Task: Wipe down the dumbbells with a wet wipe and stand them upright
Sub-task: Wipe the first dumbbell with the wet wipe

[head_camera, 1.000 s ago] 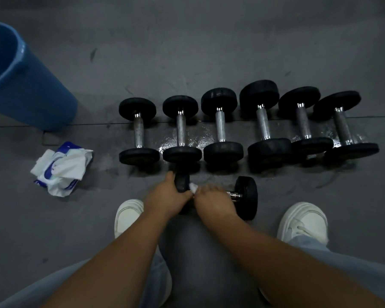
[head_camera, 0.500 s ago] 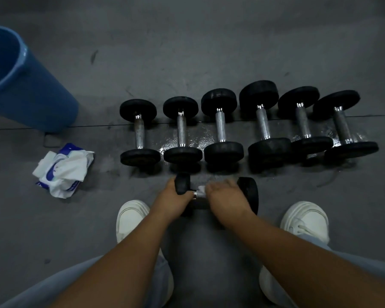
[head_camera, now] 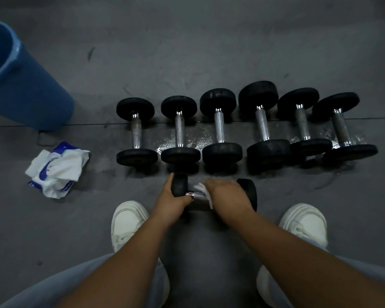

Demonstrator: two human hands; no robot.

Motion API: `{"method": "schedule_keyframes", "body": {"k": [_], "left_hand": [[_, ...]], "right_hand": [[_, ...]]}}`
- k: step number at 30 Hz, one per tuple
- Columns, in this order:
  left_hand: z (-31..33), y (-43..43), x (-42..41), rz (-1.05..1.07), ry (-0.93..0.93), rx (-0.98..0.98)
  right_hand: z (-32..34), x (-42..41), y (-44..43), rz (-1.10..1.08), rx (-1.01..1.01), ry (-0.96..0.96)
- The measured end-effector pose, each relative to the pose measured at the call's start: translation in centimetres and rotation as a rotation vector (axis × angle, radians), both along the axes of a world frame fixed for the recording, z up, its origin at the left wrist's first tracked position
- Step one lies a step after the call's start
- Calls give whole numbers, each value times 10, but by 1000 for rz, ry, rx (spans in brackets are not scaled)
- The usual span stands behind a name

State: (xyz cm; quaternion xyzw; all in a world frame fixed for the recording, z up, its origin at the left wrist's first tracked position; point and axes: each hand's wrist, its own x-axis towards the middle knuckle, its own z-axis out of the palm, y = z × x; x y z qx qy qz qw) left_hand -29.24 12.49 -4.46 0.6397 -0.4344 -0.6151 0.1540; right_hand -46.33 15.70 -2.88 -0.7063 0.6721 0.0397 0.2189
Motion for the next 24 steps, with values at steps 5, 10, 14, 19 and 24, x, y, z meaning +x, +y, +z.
{"method": "schedule_keyframes", "body": {"k": [5, 10, 14, 19, 24], "left_hand": [[5, 3, -5, 57, 31, 16], [-1, 0, -6, 67, 11, 22], [0, -2, -3, 33, 10, 27], [9, -15, -14, 53, -29, 194], [22, -14, -12, 129, -188, 378]], "right_hand": [[6, 6, -1, 109, 124, 206], [7, 25, 1, -41, -59, 130], [10, 19, 2, -40, -4, 113], [11, 24, 8, 27, 9, -13], [1, 19, 9, -80, 42, 157]]}}
